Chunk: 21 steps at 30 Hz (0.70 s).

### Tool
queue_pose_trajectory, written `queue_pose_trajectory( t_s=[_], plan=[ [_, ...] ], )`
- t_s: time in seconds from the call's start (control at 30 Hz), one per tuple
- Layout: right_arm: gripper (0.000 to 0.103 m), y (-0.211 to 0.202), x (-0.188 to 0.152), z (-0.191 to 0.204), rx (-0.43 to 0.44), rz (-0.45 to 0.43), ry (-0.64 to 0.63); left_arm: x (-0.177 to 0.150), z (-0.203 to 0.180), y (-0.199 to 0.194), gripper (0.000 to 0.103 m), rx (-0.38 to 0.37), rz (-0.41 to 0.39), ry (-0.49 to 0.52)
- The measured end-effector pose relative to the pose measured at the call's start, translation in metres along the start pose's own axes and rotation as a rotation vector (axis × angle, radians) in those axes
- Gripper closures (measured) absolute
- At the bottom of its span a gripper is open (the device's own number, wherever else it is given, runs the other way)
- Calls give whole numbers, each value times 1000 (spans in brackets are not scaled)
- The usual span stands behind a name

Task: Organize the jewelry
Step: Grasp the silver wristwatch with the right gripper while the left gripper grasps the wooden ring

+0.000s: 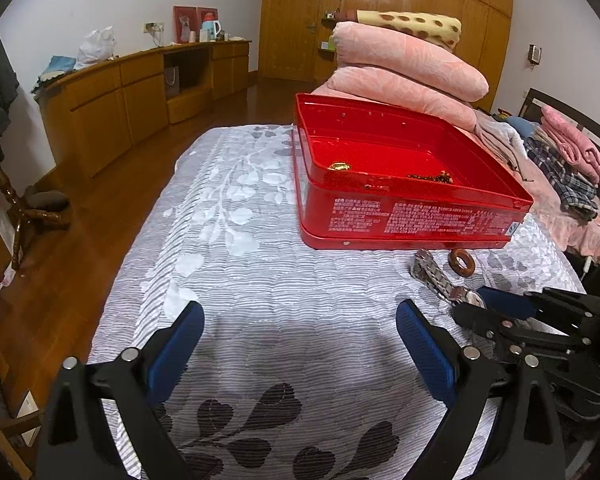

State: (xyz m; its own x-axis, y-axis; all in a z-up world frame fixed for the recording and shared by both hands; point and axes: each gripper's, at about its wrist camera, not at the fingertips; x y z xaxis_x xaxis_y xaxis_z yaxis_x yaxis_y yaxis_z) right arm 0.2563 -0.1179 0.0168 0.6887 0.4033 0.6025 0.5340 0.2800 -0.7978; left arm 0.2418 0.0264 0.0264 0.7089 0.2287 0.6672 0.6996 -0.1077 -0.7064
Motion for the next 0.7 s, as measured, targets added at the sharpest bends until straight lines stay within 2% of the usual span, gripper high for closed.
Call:
queue_pose_trajectory(
  t_s=[0.2, 0.37, 0.53, 0.7],
  plan=[
    [73, -18, -18, -11, 22, -11, 48, -3, -10, -1, 8, -16, 1, 14],
    [73, -44, -34, -26, -11, -47, 98, -3, -26, -2, 8, -45, -1, 31],
    [73, -76, -36, -45, -57, -106, 133, -3, -48, 2, 8, -76, 4, 60],
    [73, -83, -43, -63, -92, -114, 168, -1, -72, 13, 9, -110, 26, 83]
  ],
)
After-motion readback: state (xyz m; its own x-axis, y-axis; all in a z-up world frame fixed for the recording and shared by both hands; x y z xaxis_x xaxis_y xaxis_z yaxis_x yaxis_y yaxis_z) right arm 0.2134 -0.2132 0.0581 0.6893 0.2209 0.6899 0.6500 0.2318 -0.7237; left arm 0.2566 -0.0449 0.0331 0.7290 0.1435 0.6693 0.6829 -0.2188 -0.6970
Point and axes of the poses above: each gripper's, at about its wrist camera, not at the fingertips, and y roughly the way its jaws point, z to its left, x to its top, and after that the axes turned 13 degrees about -y, right-handed
